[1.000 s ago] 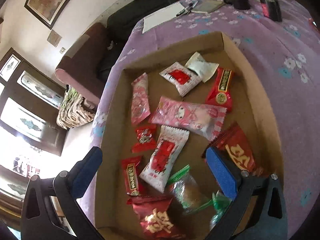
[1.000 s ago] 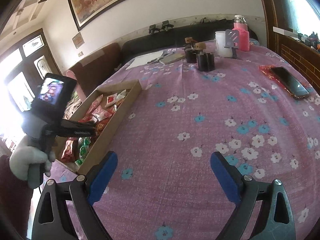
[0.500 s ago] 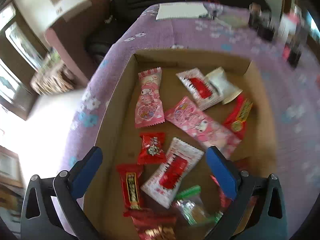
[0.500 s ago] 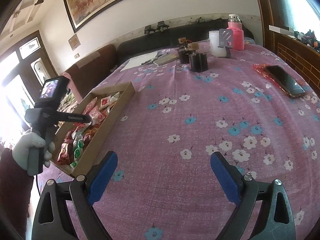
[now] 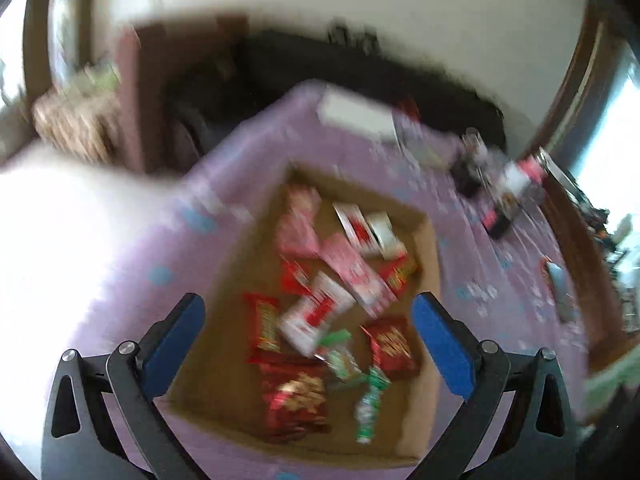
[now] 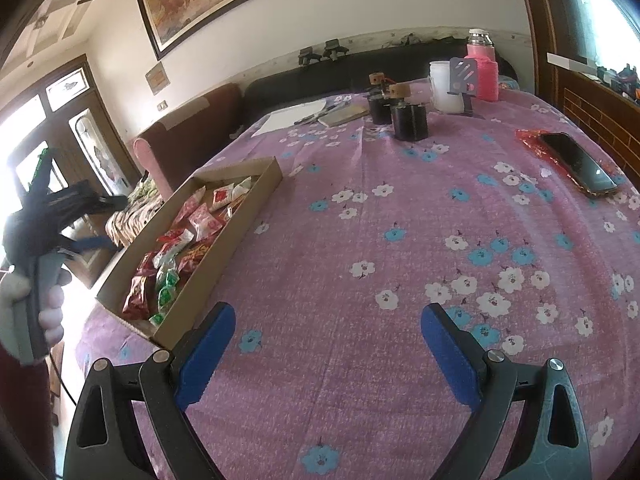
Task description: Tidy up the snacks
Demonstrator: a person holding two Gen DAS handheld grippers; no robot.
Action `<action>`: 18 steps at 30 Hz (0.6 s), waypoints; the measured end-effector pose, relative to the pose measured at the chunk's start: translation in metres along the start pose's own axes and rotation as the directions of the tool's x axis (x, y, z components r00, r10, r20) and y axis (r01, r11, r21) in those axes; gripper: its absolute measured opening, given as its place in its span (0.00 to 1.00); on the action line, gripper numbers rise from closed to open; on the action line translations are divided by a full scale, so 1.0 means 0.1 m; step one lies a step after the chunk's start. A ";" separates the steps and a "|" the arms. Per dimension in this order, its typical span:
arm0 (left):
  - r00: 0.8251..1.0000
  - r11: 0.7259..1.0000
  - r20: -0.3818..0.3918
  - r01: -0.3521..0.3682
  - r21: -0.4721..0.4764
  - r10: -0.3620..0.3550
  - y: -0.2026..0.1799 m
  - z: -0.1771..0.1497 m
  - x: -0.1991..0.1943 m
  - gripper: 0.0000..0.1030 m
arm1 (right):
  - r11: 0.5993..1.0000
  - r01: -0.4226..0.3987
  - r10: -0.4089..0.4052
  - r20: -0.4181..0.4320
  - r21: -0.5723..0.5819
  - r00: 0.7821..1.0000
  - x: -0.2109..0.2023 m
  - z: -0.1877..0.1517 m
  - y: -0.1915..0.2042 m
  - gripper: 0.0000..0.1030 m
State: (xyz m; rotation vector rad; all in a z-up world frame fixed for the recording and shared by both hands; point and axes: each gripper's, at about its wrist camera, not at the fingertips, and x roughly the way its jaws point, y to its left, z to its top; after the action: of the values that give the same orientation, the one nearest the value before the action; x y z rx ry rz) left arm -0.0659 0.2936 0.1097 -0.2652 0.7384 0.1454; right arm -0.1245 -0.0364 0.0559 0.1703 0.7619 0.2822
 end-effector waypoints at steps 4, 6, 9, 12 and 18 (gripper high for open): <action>0.953 0.988 0.268 -0.150 0.025 0.138 -0.04 -0.14 -0.57 1.00 | 0.999 -0.021 0.021 -0.005 -0.033 1.000 0.00 -0.02 0.14 0.93; 0.933 0.973 0.297 -0.226 0.043 0.204 -0.11 -0.21 -0.69 1.00 | 0.997 -0.039 0.039 -0.015 -0.067 0.999 0.03 -0.04 0.28 0.93; 0.937 0.963 0.268 -0.255 0.087 0.224 -0.17 -0.23 -0.68 1.00 | 0.992 -0.062 0.059 -0.031 -0.108 0.998 0.06 -0.08 0.47 0.92; 0.958 0.974 0.214 -0.213 0.082 0.191 -0.14 -0.24 -0.64 1.00 | 0.985 -0.084 0.079 -0.038 -0.150 0.996 0.06 -0.11 0.66 0.92; 0.982 0.986 0.086 -0.166 -0.033 0.168 -0.03 -0.52 -0.51 1.00 | 0.972 -0.108 0.100 -0.051 -0.209 0.994 0.07 -0.14 0.93 0.92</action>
State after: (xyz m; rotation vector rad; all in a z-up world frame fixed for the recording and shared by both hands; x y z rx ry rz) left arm -0.1365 0.2733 0.1083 -0.2194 0.6704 0.3244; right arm -0.1474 0.0544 0.0651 0.0032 0.7585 0.4649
